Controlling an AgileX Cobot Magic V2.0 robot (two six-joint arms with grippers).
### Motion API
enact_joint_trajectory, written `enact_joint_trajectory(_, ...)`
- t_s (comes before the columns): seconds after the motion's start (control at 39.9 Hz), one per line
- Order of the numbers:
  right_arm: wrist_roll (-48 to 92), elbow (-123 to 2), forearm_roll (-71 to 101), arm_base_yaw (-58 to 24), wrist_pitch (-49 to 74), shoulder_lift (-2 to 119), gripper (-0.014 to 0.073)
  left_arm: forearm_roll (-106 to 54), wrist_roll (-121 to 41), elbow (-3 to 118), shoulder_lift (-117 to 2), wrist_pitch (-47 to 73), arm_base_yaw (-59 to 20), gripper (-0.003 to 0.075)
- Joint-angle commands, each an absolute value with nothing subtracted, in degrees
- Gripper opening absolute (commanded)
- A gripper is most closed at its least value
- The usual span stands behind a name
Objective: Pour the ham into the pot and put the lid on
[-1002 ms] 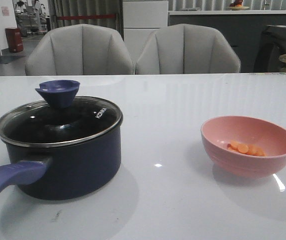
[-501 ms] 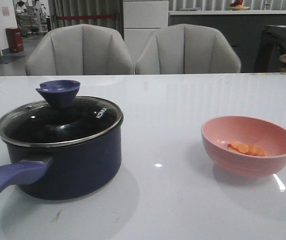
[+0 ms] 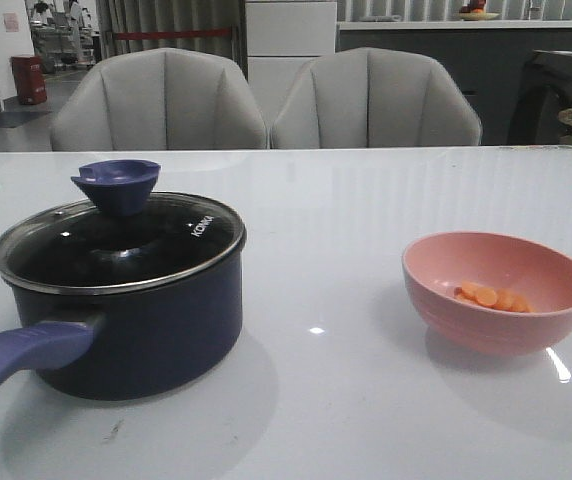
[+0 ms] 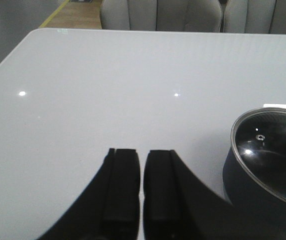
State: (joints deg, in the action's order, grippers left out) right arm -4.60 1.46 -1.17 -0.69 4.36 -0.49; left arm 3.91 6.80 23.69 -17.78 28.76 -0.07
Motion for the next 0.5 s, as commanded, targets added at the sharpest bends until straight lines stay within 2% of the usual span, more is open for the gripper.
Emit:
enact_joint_trajectory(0.0, -4.54, 2.09, -1.83, -0.53, 0.0, -1.64, 0.0152, 3.55, 6.93, 25.31, -18.68, 24.35, -0.44, 0.0316)
enact_joint_trajectory(0.15, -4.54, 2.09, -1.83, -0.53, 0.0, -1.64, 0.0152, 3.65, 6.93, 25.31, -18.68, 24.35, -0.44, 0.0512)
enact_joint_trajectory(0.23, -4.54, 2.09, -1.83, -0.53, 0.0, -1.64, 0.0152, 3.79, 6.93, 25.31, -18.68, 24.14, -1.39, 0.0569)
enact_joint_trajectory(0.48, -4.54, 2.09, -1.83, -0.53, 0.0, -1.64, 0.0152, 4.2, 6.93, 30.72, -24.97, 30.72, -6.39, 0.058)
